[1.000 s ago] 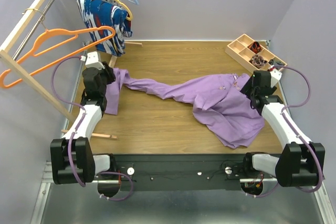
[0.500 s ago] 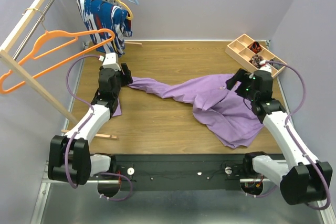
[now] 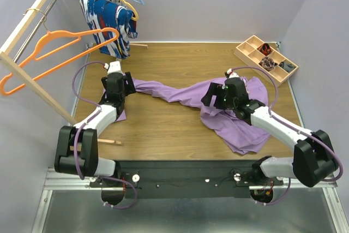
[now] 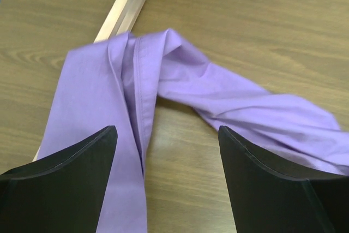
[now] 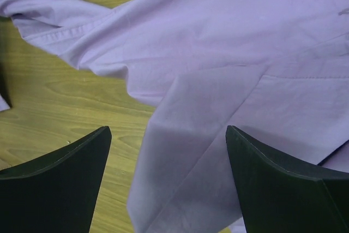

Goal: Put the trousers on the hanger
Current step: Fold the trousers

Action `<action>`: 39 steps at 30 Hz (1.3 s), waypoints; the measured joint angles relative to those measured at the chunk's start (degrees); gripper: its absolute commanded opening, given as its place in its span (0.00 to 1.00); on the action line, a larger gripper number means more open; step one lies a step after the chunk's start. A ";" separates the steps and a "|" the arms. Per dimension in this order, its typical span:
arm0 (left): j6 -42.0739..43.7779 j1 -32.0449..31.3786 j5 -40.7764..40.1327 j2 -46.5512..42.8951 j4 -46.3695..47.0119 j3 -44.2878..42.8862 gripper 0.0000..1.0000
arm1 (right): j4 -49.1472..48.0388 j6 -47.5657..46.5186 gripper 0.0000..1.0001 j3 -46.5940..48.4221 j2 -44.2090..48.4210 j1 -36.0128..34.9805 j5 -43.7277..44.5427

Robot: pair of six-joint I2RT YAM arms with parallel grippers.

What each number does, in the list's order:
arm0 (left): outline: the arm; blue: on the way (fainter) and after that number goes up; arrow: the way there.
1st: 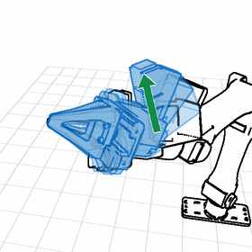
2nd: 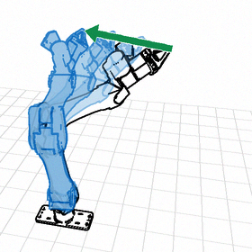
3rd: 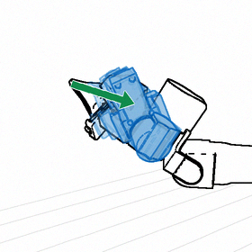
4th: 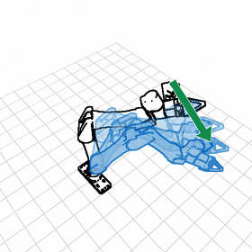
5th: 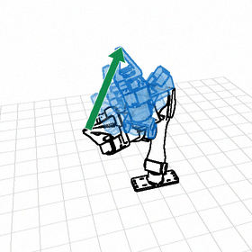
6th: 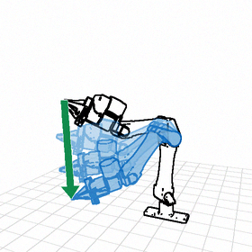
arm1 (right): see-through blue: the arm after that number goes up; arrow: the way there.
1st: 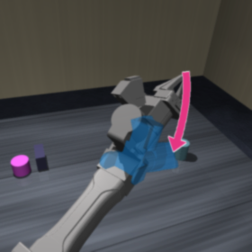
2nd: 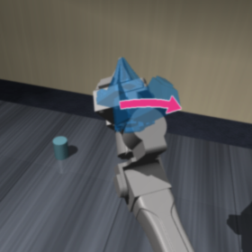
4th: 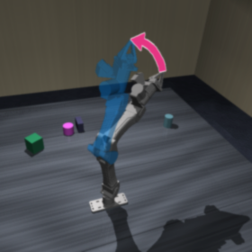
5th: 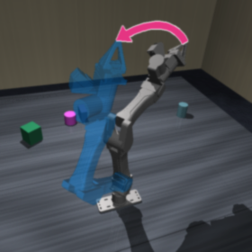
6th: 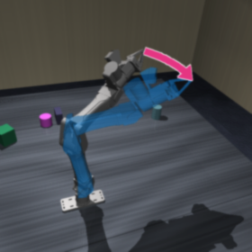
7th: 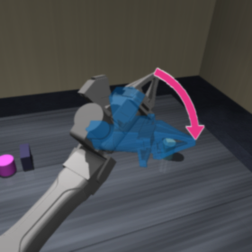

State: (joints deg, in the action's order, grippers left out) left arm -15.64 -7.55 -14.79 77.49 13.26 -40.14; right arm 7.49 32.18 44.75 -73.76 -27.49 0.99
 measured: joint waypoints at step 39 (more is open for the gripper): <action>5.64 2.36 -4.04 15.30 -3.93 -7.37 0.00 | -1.90 2.97 0.80 -6.36 -1.51 -0.96 2.86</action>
State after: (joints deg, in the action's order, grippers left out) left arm -10.00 -5.19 -18.83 92.79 9.32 -47.51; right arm 5.58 35.16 38.39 -75.26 -28.45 3.86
